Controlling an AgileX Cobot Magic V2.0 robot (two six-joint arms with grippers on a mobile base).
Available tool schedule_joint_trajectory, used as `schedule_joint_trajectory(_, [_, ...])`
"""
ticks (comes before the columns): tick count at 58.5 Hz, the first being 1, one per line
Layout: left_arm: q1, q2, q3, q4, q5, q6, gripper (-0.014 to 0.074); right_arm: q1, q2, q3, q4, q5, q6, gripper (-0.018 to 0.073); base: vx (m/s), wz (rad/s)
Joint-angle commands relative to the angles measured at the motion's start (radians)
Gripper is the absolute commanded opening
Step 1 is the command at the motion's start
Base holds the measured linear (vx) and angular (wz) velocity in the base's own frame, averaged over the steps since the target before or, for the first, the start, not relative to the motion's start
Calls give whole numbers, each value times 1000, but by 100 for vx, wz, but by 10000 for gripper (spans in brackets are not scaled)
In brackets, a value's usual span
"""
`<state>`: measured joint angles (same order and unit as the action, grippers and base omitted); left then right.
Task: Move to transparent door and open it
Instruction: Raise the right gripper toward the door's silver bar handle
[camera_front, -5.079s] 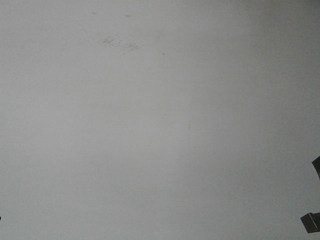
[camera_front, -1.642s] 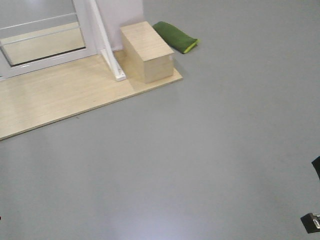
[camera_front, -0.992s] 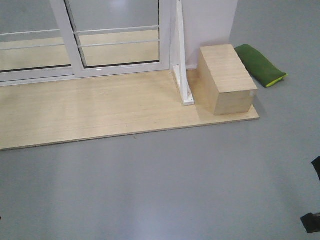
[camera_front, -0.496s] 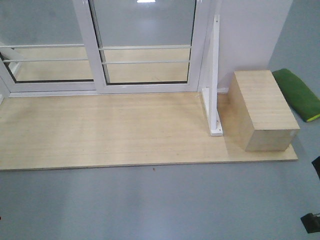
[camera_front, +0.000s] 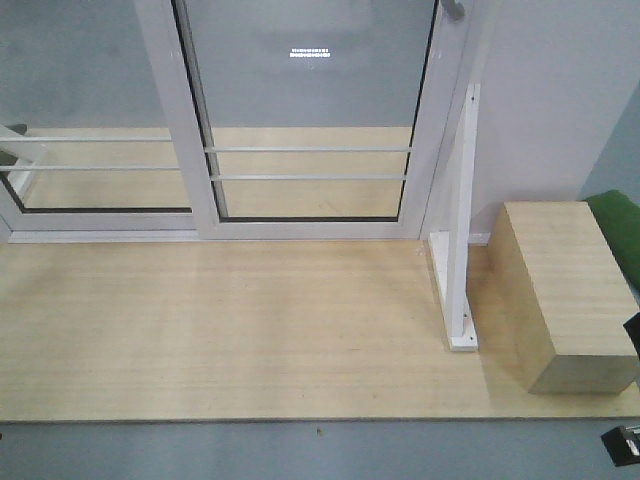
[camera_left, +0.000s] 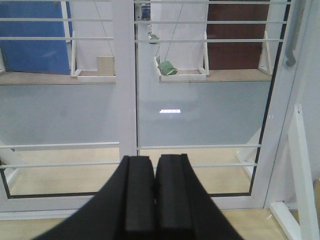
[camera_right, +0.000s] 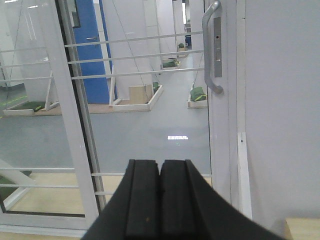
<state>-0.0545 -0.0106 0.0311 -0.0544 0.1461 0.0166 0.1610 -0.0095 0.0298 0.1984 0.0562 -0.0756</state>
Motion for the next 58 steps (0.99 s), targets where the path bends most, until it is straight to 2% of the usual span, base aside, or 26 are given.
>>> schedule_joint_trajectory(1, [-5, -15, 13, -4, -79, -5, -6, -1, -16, 4, -3, -84, -10, -9, 49, -1])
schedule_joint_trajectory(58, [-5, -15, 13, -4, -79, -5, -6, -1, -16, 4, -3, -83, -10, -9, 39, -1])
